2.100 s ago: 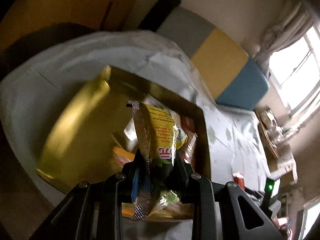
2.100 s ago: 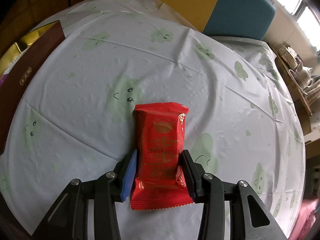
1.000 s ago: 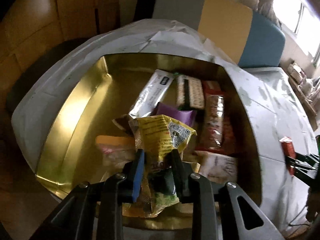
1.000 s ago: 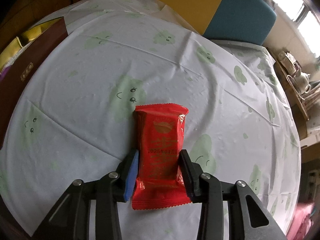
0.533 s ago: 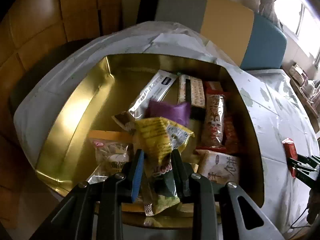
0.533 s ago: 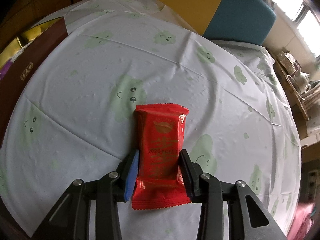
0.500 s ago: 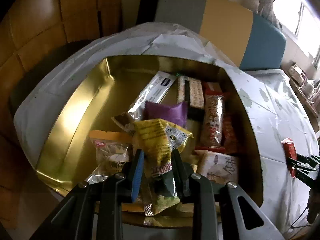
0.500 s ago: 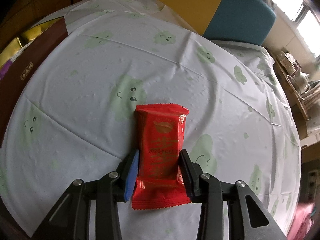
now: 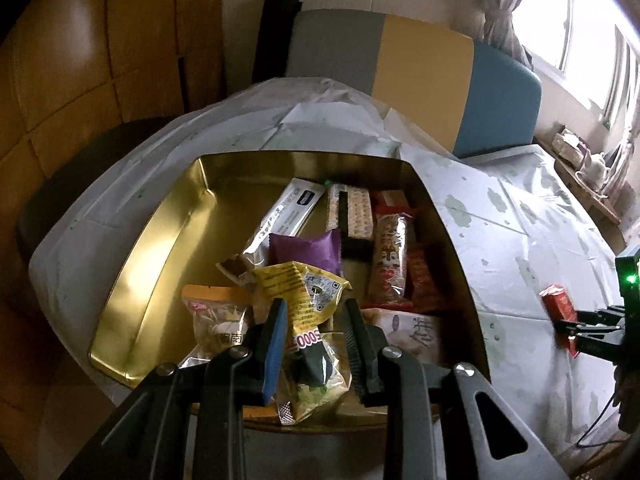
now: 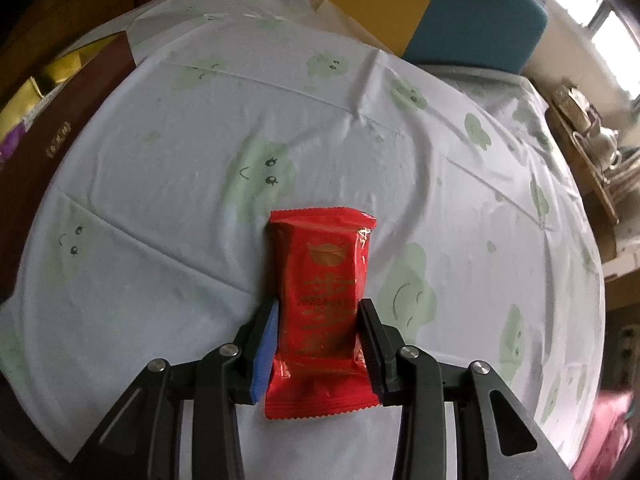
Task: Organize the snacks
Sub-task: 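Carry the red packet into the gold tray and open the right gripper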
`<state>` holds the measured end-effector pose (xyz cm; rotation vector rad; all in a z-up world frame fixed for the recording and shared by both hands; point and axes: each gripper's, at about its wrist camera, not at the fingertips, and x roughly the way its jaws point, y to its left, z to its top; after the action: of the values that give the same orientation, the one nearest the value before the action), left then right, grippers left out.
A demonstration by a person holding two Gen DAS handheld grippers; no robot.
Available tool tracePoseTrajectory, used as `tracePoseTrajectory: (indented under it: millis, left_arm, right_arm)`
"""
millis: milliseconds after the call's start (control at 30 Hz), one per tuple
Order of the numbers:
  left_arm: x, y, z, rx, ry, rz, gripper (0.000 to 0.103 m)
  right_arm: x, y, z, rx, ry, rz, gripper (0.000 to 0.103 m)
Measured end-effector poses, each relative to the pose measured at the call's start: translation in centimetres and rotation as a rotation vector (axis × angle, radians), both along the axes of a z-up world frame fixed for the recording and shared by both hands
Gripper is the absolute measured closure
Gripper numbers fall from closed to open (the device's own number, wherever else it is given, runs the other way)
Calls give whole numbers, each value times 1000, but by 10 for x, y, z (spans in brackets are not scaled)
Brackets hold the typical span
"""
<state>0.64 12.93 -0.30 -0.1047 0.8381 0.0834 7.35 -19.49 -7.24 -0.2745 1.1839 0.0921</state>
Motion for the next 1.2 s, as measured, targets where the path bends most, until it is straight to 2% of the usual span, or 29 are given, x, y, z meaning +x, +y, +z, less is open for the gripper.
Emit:
tracePoseTrajectory:
  millis: [267,500,667,867,1033,1200]
  left_arm:
    - [-6,4,3,-8,-24,1,75]
    - [-8,12,3,-21,-32,11,75]
    - [-11,25,9,-26,-56,49,75]
    - [-14,45,13,-25,-70,107,75]
    - [-15,55,8,-28,-55,132,75]
    - [-15,58,3,-32,-44,137,75]
  right_arm:
    - [-10,20,18,122,-4,-6,64]
    - [-15,58,51,234,-49,67,64]
    - [-17,97,79,309,-84,155,64]
    - [-16,167,105,368,-112,300,64]
    - [-7,218,99,368,-85,371,64]
    - [16,258,58,318,9,391,61]
